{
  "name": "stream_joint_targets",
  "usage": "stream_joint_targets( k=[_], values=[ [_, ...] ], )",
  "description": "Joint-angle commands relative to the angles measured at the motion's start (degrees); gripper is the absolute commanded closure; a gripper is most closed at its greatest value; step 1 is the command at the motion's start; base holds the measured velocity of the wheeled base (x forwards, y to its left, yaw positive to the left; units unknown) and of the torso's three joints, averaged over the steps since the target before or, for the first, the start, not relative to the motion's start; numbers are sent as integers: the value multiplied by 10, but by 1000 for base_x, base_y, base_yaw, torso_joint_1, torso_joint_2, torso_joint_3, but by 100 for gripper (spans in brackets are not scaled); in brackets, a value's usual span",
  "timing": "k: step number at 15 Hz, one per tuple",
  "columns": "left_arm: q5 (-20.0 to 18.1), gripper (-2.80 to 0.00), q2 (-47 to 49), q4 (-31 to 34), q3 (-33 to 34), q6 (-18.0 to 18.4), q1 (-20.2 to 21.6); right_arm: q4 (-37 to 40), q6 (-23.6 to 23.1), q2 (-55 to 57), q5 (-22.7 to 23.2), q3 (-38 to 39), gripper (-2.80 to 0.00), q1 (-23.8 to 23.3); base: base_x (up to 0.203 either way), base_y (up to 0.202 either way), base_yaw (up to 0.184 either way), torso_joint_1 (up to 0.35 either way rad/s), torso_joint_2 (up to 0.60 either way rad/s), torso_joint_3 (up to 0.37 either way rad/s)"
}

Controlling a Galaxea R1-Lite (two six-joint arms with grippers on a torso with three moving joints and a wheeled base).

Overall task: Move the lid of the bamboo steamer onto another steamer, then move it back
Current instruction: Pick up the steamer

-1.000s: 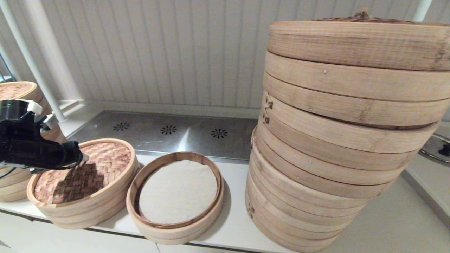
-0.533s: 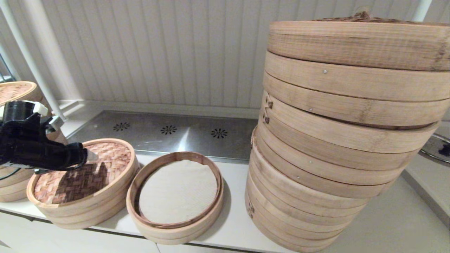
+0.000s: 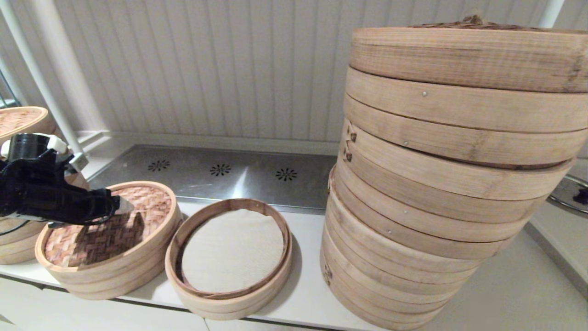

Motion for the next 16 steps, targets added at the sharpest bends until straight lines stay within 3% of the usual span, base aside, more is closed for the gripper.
stream_joint_targets(
  k=[1, 6, 8, 15, 16],
  values=[
    [-1, -280, 2, 1, 0, 5, 0, 0, 0, 0, 0, 1, 0, 1, 0, 0, 0, 0, 0, 0],
    [0, -280, 9, 1, 1, 51, 1, 0, 0, 0, 0, 0, 0, 1, 0, 0, 0, 0, 0, 0],
    [18, -280, 8, 1, 1, 68, 1, 0, 0, 0, 0, 1, 0, 1, 0, 0, 0, 0, 0, 0],
    [33, -280, 5, 1, 2, 78, 1, 0, 0, 0, 0, 0, 0, 1, 0, 0, 0, 0, 0, 0],
    [33, 0, 4, 1, 2, 77, 1, 0, 0, 0, 0, 0, 0, 1, 0, 0, 0, 0, 0, 0]
  ],
)
